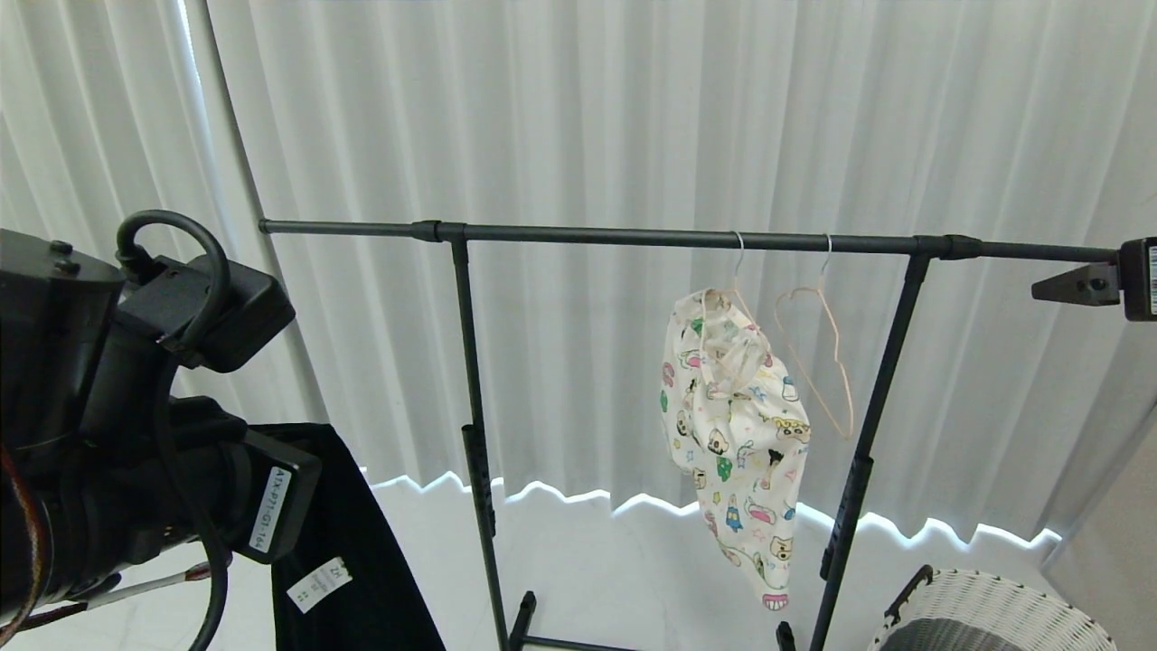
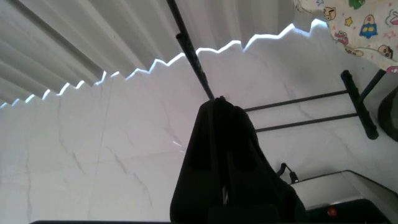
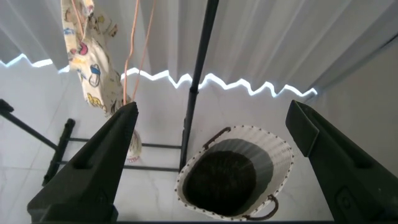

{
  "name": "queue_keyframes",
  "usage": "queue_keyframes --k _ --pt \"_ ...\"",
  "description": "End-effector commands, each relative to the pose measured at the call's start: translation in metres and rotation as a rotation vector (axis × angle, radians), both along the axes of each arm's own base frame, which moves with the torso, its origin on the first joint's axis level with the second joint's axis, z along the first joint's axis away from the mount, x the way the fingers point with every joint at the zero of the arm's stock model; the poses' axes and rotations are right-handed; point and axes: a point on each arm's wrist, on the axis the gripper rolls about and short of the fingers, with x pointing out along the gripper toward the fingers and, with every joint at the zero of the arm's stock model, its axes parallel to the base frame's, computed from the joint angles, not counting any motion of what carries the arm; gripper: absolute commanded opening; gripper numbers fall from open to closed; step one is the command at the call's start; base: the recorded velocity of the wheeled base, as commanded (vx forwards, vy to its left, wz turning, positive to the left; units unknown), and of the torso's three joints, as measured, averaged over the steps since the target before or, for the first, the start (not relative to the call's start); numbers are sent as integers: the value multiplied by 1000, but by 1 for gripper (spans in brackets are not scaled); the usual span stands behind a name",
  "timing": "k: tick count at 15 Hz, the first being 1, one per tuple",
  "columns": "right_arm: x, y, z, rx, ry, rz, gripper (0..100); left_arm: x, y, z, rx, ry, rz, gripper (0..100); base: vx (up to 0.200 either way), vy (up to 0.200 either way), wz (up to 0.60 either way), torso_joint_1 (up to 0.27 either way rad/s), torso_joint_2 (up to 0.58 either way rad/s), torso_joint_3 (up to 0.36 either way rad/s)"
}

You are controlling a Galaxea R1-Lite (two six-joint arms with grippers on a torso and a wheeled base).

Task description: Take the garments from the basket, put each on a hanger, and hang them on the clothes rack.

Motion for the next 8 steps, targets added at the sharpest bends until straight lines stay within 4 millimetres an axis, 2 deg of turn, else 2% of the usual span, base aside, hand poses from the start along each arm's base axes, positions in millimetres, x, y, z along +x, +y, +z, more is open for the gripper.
queue_keyframes --k 1,6,8 --pt "6 2 -5 8 2 16 100 0 0 0 0 1 -1 0 200 200 0 12 -27 -7" --pt "10 3 -17 -1 28 44 100 1 -1 -1 1 3 1 0 200 200 0 7 -1 -1" --pt "14 -2 -25 -22 56 28 100 2 -1 0 -3 -3 1 0 0 0 0 0 0 0"
